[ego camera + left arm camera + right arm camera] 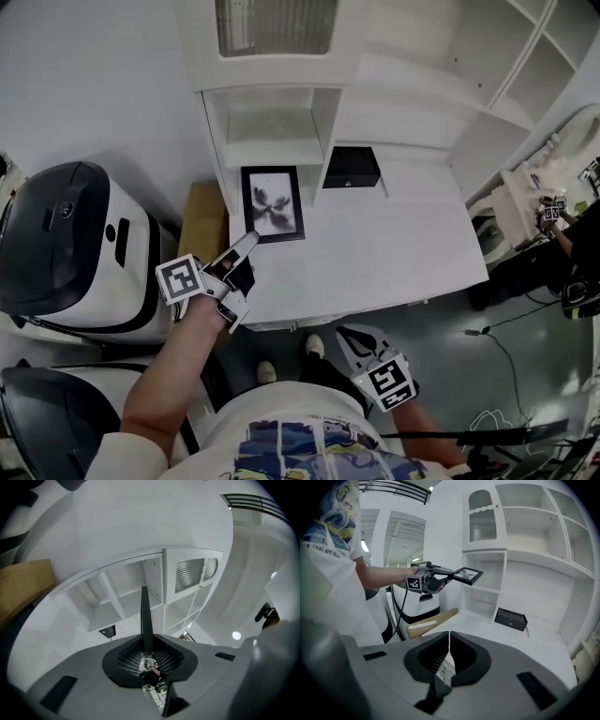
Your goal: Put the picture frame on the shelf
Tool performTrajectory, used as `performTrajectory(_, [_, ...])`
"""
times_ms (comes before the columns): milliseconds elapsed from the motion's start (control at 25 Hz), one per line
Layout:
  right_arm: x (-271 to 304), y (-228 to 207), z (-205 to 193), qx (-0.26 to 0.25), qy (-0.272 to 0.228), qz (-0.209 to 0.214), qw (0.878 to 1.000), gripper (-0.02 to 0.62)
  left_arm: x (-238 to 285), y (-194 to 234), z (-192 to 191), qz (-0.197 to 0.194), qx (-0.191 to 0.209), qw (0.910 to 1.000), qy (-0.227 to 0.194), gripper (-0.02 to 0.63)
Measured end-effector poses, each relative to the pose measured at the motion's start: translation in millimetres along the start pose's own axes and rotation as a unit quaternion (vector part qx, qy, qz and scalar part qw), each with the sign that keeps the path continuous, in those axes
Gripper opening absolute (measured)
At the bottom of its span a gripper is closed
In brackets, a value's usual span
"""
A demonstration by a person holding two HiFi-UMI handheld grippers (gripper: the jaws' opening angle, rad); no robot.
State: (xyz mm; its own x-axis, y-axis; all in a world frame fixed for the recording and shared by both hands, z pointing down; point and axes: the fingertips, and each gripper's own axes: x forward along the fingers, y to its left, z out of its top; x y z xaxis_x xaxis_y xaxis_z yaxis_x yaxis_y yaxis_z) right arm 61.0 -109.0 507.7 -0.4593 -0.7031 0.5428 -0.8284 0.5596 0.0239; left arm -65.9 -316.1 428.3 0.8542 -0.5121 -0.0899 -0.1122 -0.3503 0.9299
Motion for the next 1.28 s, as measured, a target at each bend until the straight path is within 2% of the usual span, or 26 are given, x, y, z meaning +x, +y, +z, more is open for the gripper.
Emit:
performTrajectory(120, [6, -28, 6, -0.007, -0.001, 0.010, 1.000, 0.031, 29, 6, 23, -0.002, -0.002, 0.9999, -0.013, 0.077])
performTrajectory(480, [18, -104, 15, -0.018, -0.006, 0.034, 0.999, 0.031, 105, 35, 73, 0.033, 0.014, 0.9987, -0.037, 0.077])
performTrajectory(840, [21, -146, 8, -0.021, 0.000, 0.052, 0.998, 0.031, 152, 65, 105, 0.077, 0.032, 0.9956, -0.042, 0.077])
performTrajectory(1280, [22, -169, -3, -0.027, 0.007, 0.065, 0.998, 0.031, 181, 92, 123, 0.115, 0.041, 0.9918, -0.036, 0.078])
